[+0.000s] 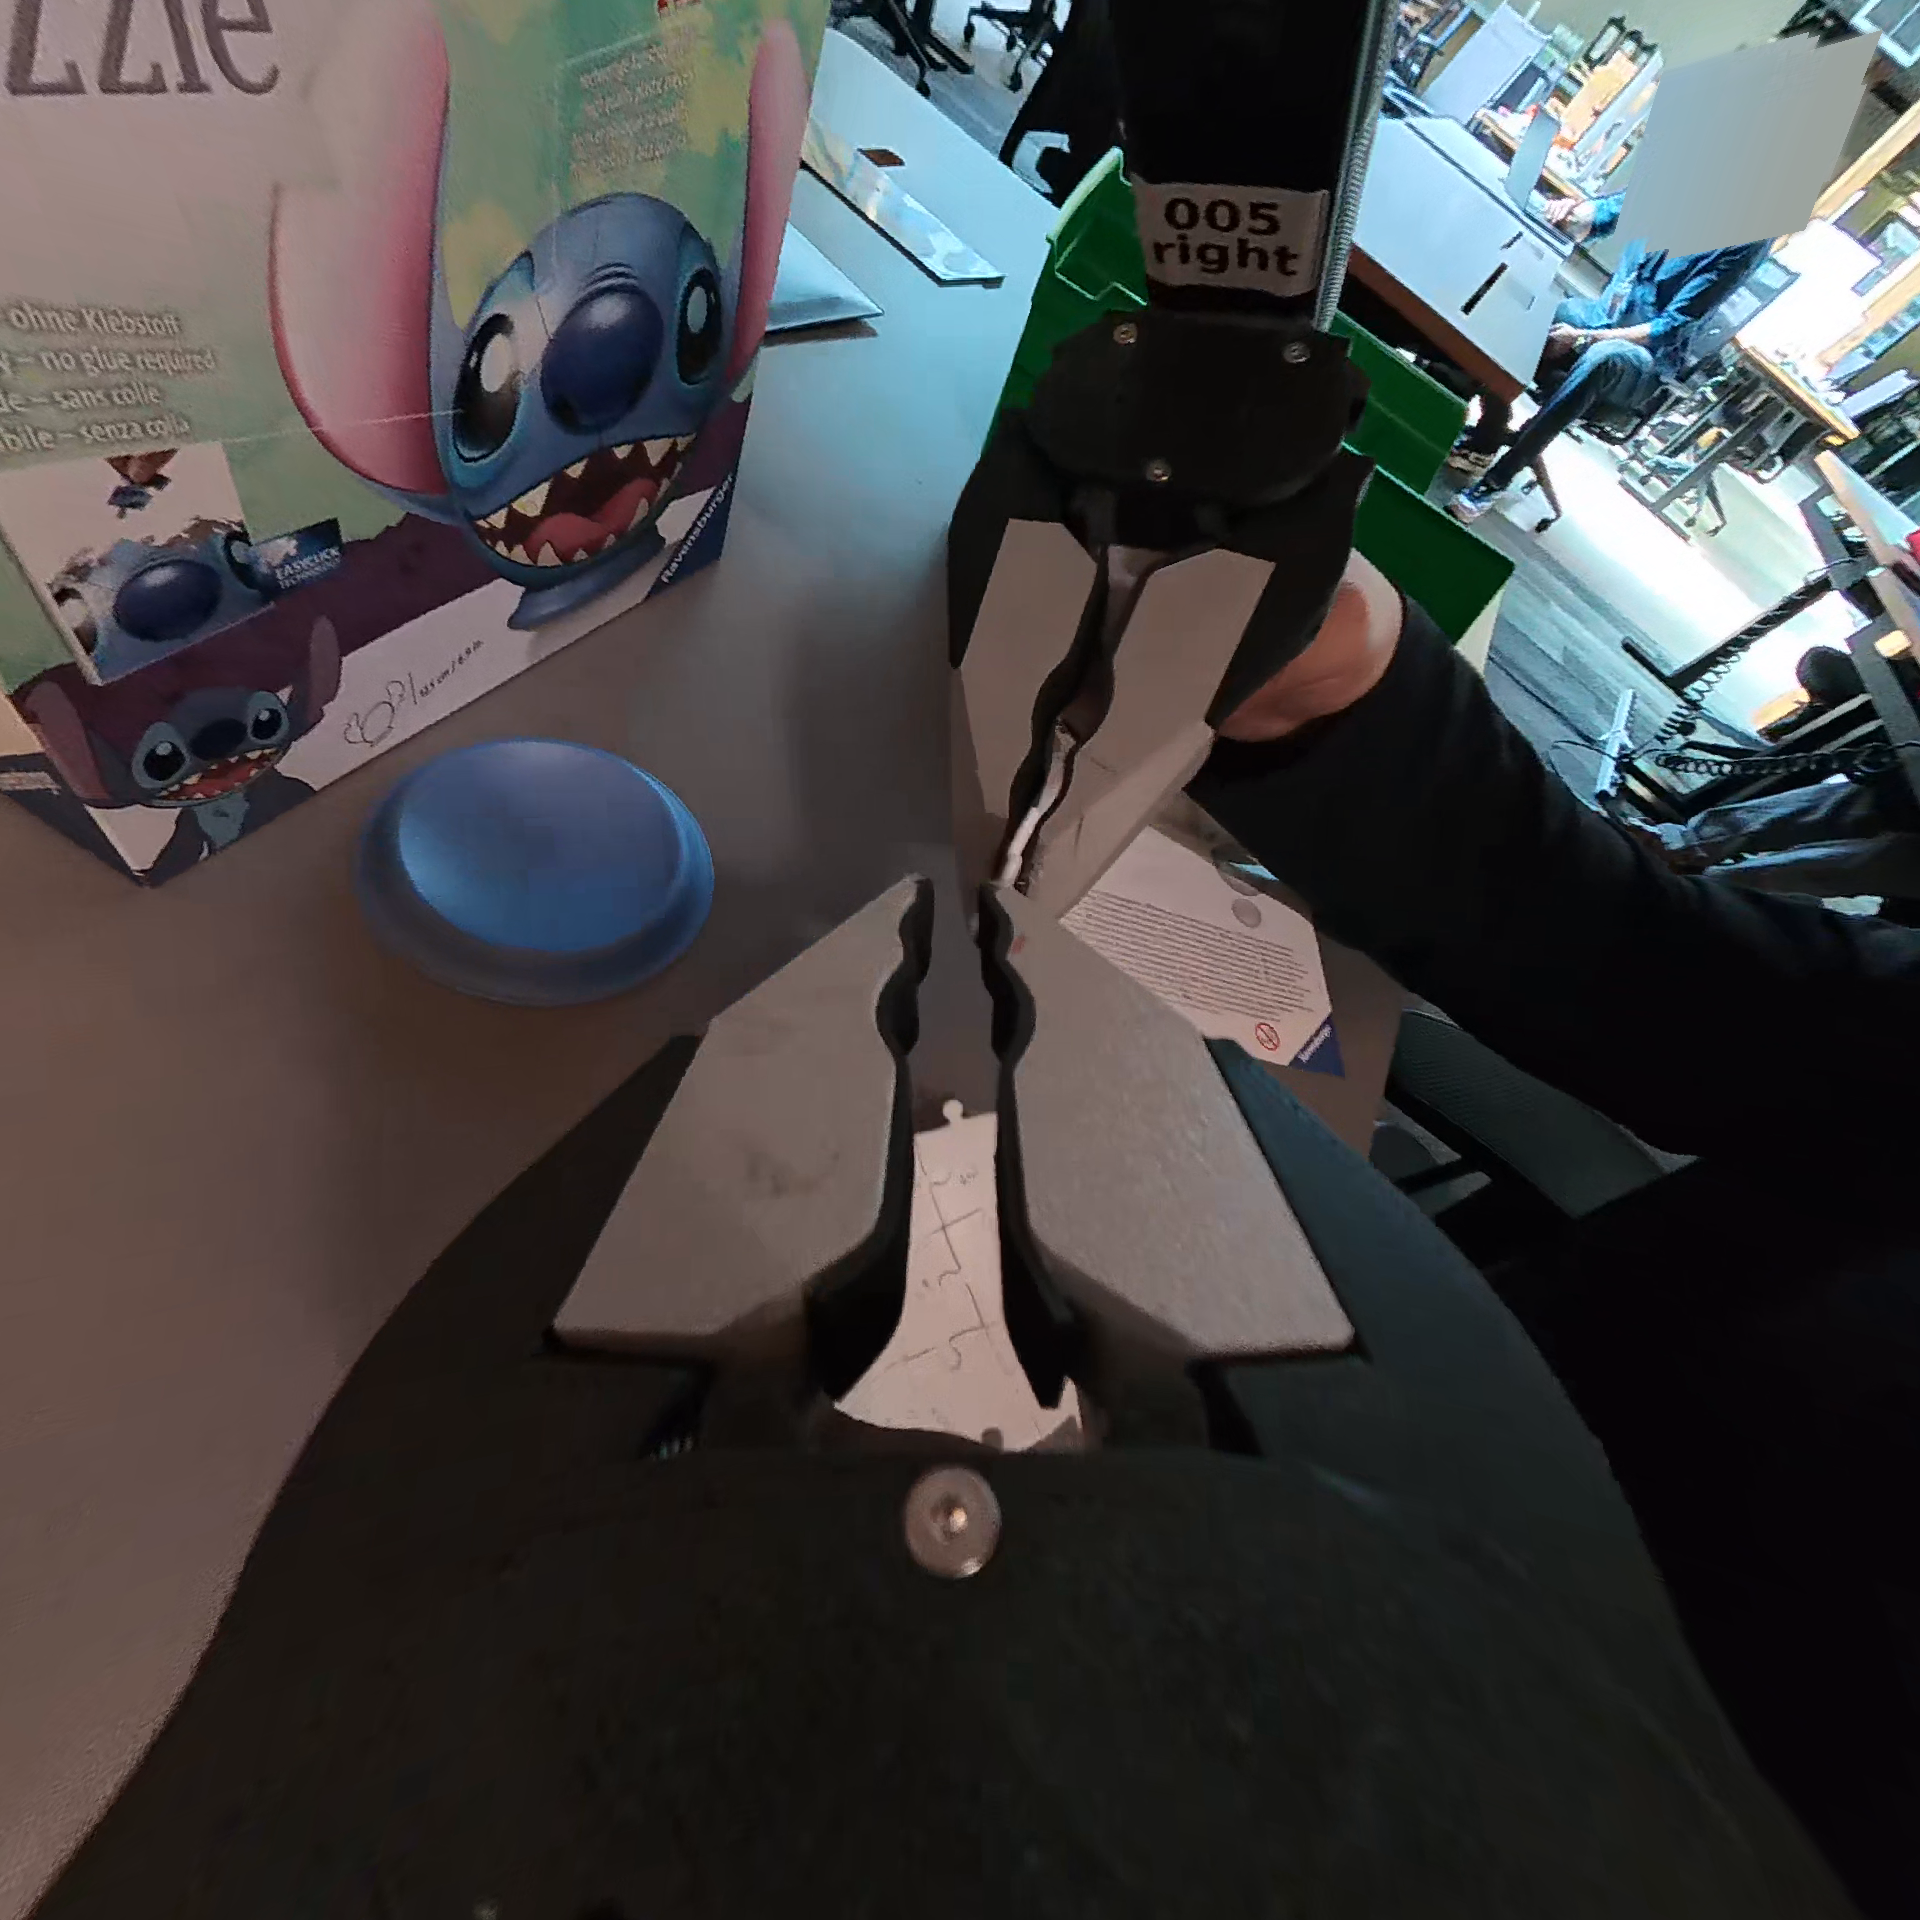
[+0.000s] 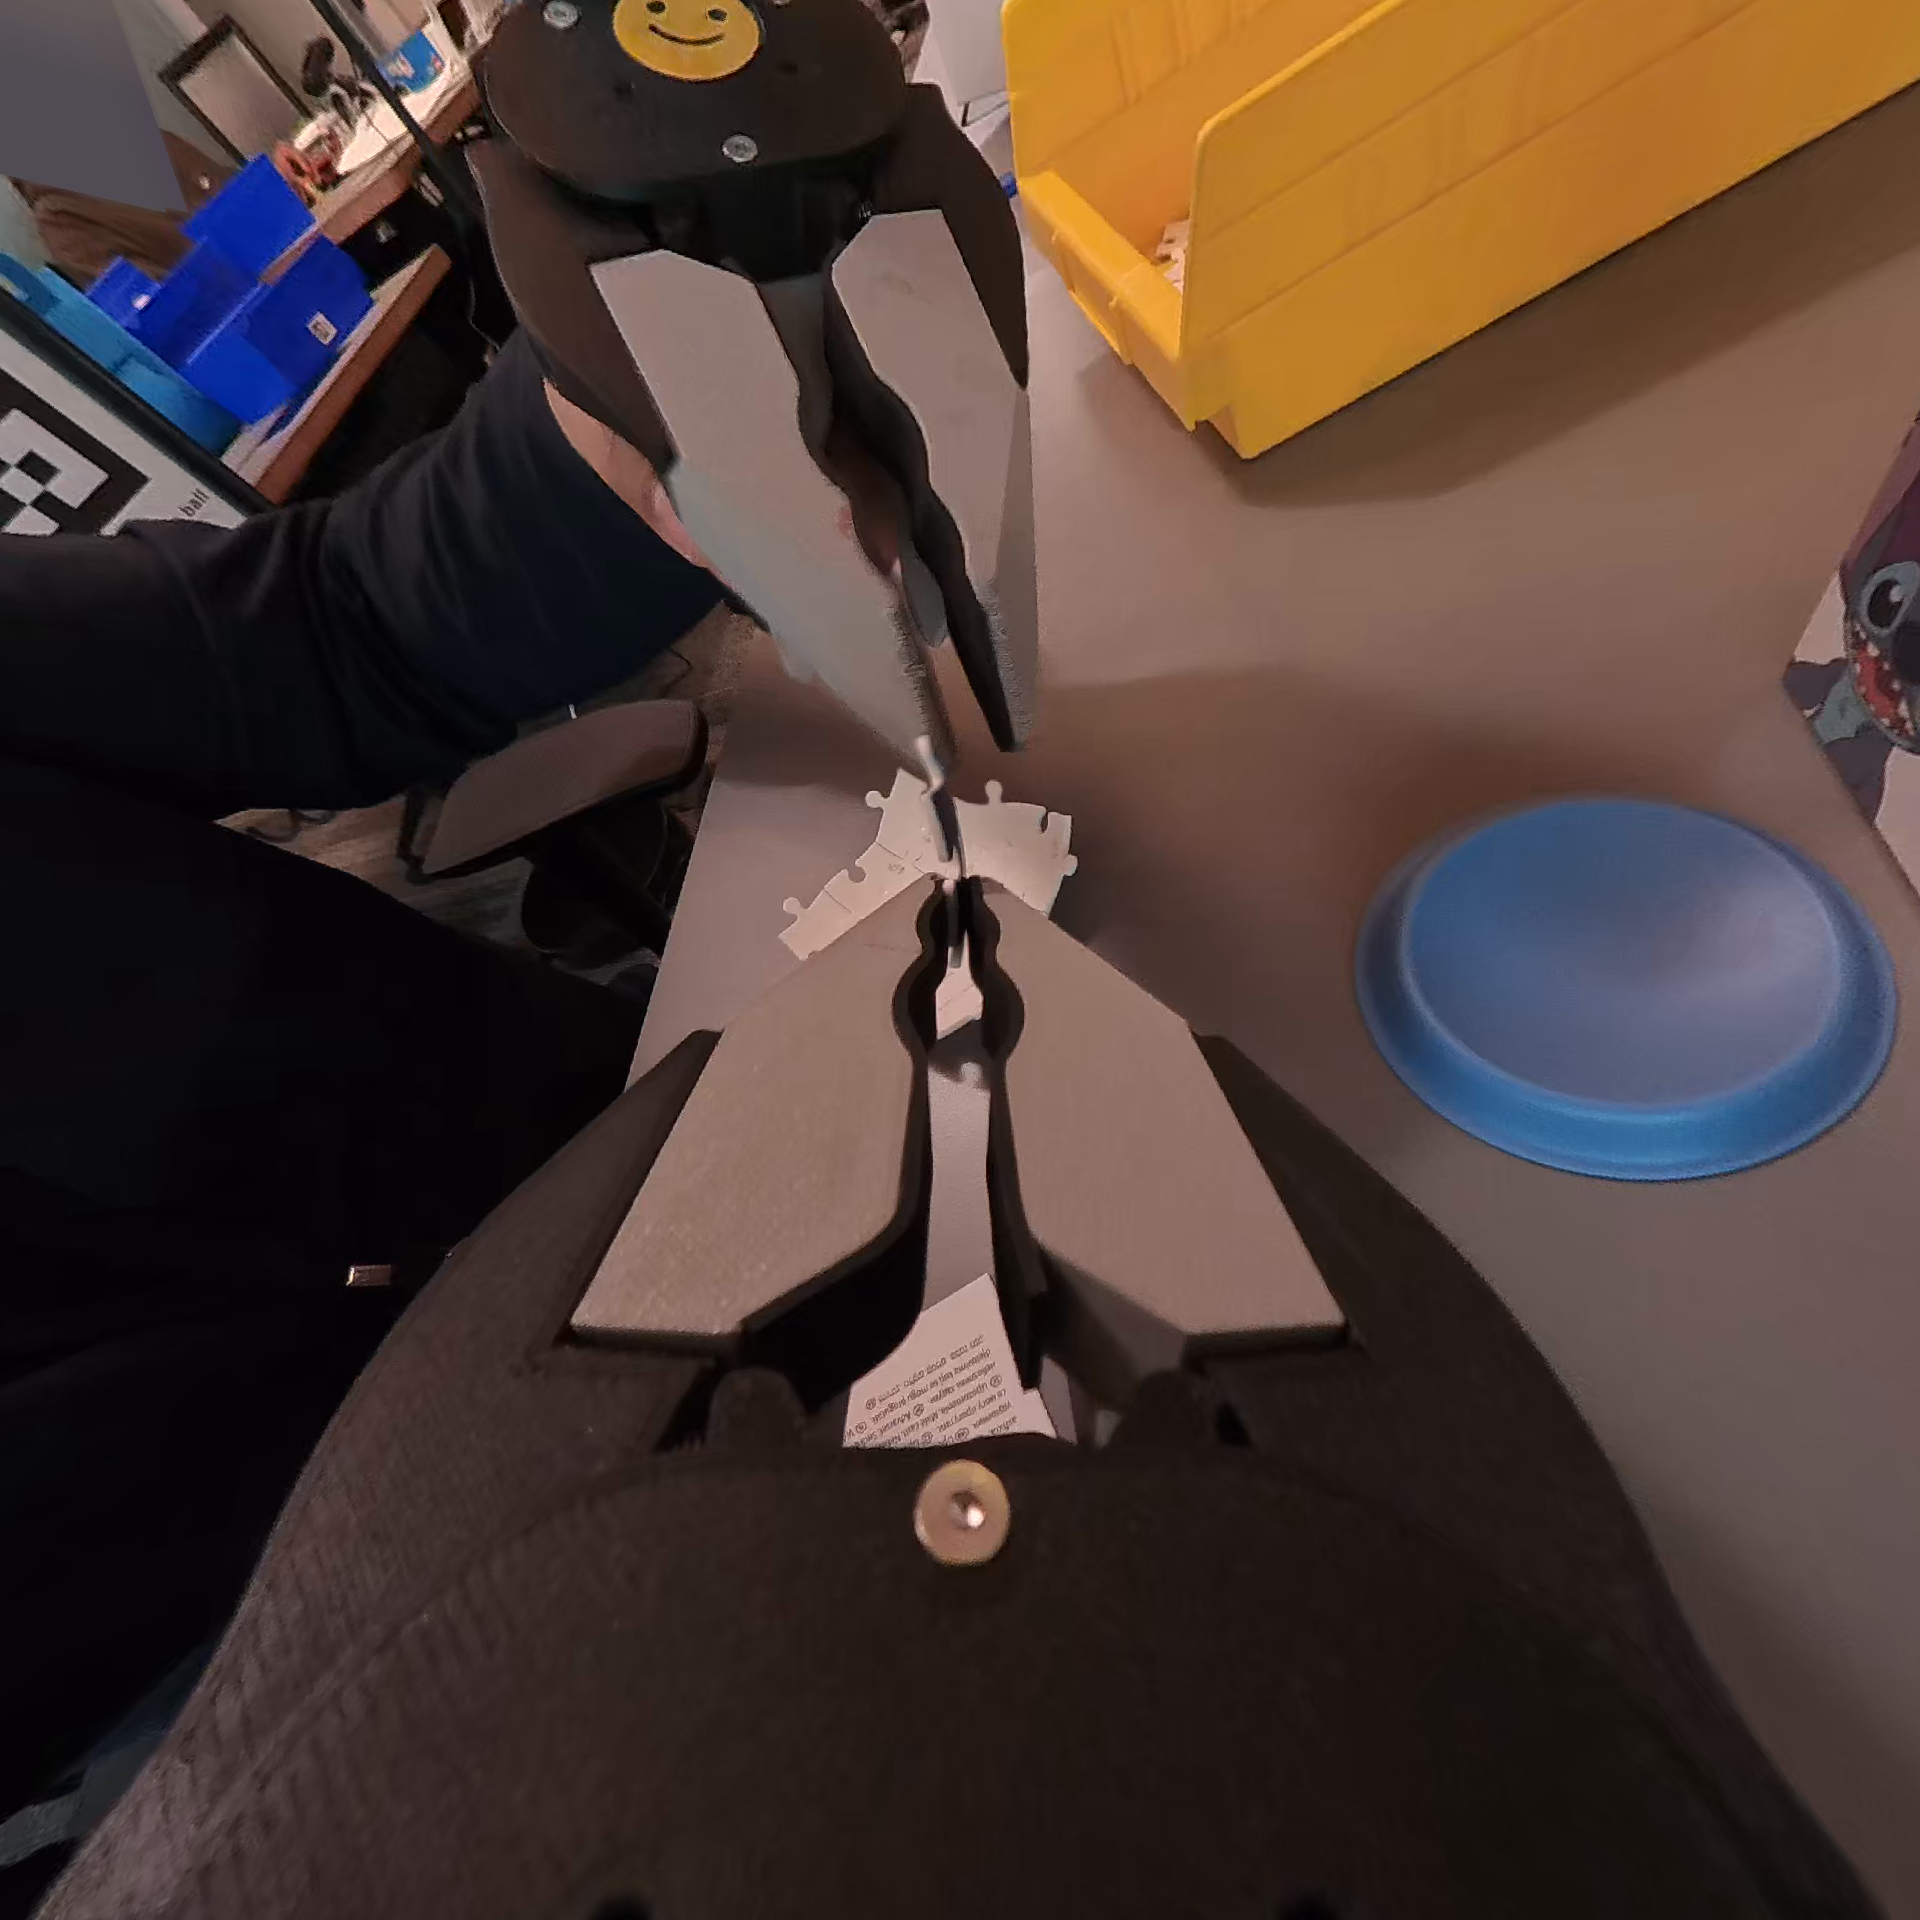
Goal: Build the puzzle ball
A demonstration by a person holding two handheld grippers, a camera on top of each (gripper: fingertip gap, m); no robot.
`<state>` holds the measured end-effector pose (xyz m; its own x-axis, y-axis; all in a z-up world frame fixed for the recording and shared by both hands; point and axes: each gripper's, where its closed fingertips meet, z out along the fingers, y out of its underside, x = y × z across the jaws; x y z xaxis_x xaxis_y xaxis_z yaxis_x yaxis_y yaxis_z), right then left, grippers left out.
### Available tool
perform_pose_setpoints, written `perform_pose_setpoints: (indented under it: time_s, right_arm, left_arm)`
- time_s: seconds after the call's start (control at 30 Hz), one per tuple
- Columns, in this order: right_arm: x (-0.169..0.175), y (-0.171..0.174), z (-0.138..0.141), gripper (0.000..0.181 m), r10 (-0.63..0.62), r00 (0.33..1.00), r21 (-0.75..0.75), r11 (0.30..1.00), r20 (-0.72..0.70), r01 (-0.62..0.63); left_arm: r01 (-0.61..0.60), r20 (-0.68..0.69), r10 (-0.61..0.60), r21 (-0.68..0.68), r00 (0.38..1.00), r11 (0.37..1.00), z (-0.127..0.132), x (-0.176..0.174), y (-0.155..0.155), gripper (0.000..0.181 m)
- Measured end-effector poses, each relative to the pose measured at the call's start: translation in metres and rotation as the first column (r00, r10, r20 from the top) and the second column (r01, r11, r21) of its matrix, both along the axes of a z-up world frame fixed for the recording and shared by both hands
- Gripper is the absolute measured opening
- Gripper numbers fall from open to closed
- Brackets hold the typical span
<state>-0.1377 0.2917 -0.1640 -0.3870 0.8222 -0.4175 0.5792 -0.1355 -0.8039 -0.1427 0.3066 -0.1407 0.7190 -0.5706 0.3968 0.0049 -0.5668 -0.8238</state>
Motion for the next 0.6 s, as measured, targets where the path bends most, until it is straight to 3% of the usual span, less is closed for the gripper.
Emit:
perform_pose_setpoints:
  time_s: [0.03,0.13,0.27,0.37,0.6]
  right_arm:
    - [0.000,0.001,-0.001,0.000,-0.001,1.000,0.002,1.000,0.006,0.001]
    - [0.003,-0.002,-0.004,0.000,0.020,1.000,-0.003,1.000,0.023,-0.020]
    - [0.003,-0.007,-0.006,0.000,0.042,0.999,0.021,0.999,0.027,-0.043]
    - [0.006,-0.004,-0.006,0.003,0.038,0.999,0.035,0.999,0.030,-0.039]
    - [0.013,0.017,0.019,0.013,-0.043,0.996,-0.028,0.999,-0.075,0.041]
  left_arm:
    - [0.032,0.008,-0.032,-0.008,0.999,0.999,0.000,0.003,-0.003,0.016]
    - [0.072,0.003,-0.072,-0.021,0.997,0.997,-0.002,0.007,-0.007,0.022]
    - [0.105,-0.054,-0.105,-0.010,0.993,0.994,-0.009,0.015,-0.009,0.002]
    - [0.092,-0.106,-0.090,0.020,0.990,0.996,-0.010,0.014,-0.007,0.000]
    - [-0.010,0.054,0.007,0.060,0.999,0.998,0.007,-0.002,-0.004,0.000]
